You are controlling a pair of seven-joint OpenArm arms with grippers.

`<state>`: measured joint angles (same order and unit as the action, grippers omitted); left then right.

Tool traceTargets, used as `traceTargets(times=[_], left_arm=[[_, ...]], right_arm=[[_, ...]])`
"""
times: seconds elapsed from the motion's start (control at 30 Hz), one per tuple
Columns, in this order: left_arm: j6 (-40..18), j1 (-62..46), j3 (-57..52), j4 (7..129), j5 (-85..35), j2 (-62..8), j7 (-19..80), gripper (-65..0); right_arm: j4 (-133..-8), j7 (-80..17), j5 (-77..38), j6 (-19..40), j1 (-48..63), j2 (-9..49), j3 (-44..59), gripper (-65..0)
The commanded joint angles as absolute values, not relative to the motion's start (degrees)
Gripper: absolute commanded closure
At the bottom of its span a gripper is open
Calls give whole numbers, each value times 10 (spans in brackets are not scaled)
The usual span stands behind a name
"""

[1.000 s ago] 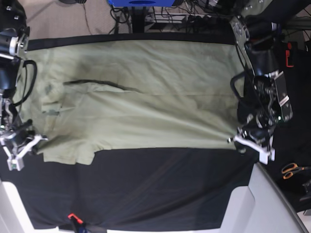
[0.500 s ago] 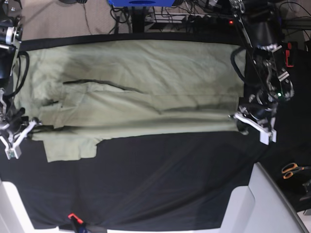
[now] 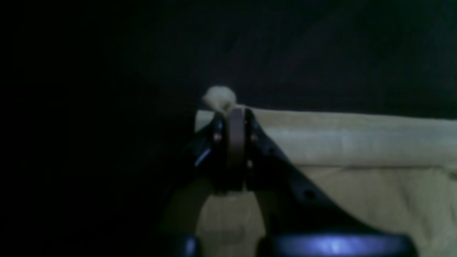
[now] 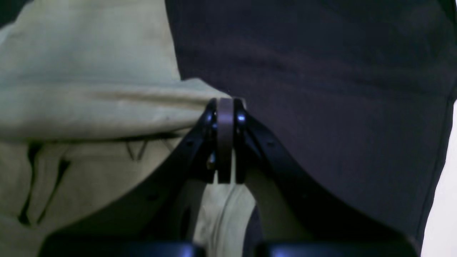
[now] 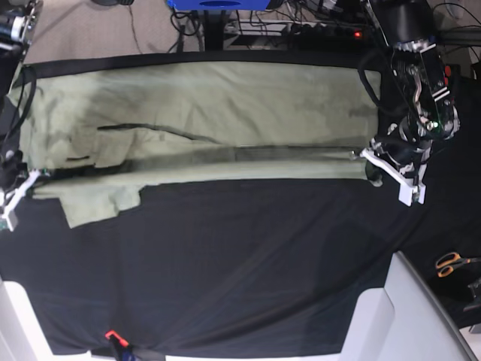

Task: Fold the T-shirt properly
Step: 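Fold the held hem over toward the collar with both grippers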

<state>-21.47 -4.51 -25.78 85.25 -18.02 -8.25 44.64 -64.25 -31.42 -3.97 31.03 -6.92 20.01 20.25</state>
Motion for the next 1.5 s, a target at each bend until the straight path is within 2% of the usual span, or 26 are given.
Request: traceTargets(times=[0.0, 0.27, 0.5, 0.9, 1.27, 1.47], left_arm=[[-216, -43, -260, 871, -184, -90, 439, 0], [-216, -94, -262, 905, -184, -91, 437, 0], [-216, -125, -258, 903, -182, -94, 436, 0], [-213, -138, -257, 878, -177, -92, 415, 0], [-213, -134, -257, 854, -176, -95, 406, 0], [-216, -132, -257, 853, -125, -91, 405, 0]], right_arm=[[-659, -312, -41, 309, -72, 211, 206, 0], [-729, -354, -41, 309, -8, 178, 250, 0], [-735, -356, -41, 309, 29, 162, 253, 0], [-736, -355, -40, 309, 63, 155, 253, 0], [-807, -385, -39, 308, 93, 136, 253, 0], [-811, -385, -40, 308, 109, 128, 253, 0]])
